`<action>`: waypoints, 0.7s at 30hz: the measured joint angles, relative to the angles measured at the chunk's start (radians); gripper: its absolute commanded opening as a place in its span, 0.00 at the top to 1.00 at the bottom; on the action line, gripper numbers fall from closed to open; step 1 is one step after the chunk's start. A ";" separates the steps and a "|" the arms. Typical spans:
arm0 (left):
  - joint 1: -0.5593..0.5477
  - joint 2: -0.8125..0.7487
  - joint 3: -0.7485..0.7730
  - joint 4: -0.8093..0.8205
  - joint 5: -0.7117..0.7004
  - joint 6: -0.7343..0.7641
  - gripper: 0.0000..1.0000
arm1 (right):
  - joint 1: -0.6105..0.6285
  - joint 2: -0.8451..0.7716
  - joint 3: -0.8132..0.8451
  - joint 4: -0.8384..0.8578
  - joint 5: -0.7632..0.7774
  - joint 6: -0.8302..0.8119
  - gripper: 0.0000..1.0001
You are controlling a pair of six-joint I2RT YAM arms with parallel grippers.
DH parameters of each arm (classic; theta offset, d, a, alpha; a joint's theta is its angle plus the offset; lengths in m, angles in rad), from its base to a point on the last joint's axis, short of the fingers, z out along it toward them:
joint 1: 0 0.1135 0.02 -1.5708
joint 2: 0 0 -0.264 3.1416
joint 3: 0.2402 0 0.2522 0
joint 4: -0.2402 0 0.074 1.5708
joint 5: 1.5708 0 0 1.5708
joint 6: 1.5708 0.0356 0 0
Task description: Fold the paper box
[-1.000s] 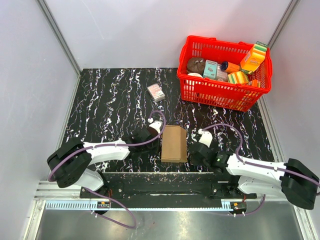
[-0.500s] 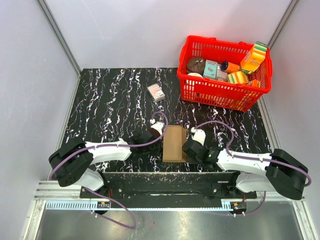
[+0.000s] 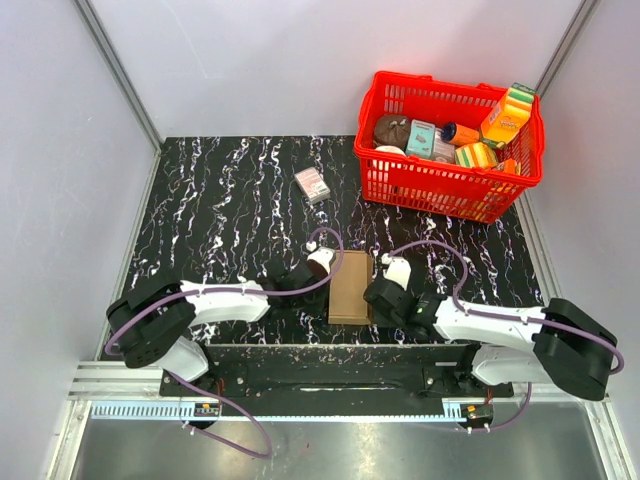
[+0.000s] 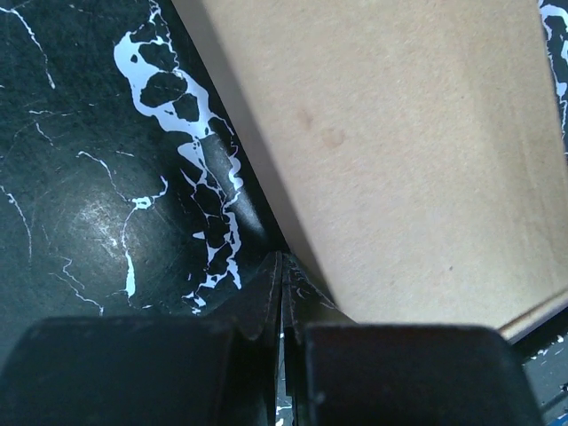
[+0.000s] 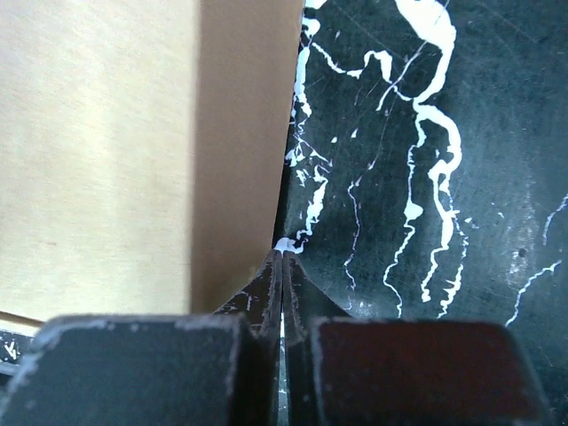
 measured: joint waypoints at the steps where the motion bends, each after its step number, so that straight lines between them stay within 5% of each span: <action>1: -0.002 0.000 0.000 -0.002 -0.005 0.000 1.00 | 0.000 -0.010 0.001 -0.012 0.005 0.000 1.00; 11: 0.019 -0.077 0.000 -0.077 -0.093 0.001 1.00 | -0.119 -0.098 0.024 -0.119 0.040 -0.017 0.97; 21: 0.237 -0.064 0.086 -0.036 -0.052 0.079 1.00 | -0.307 0.008 0.166 -0.080 -0.014 -0.179 0.99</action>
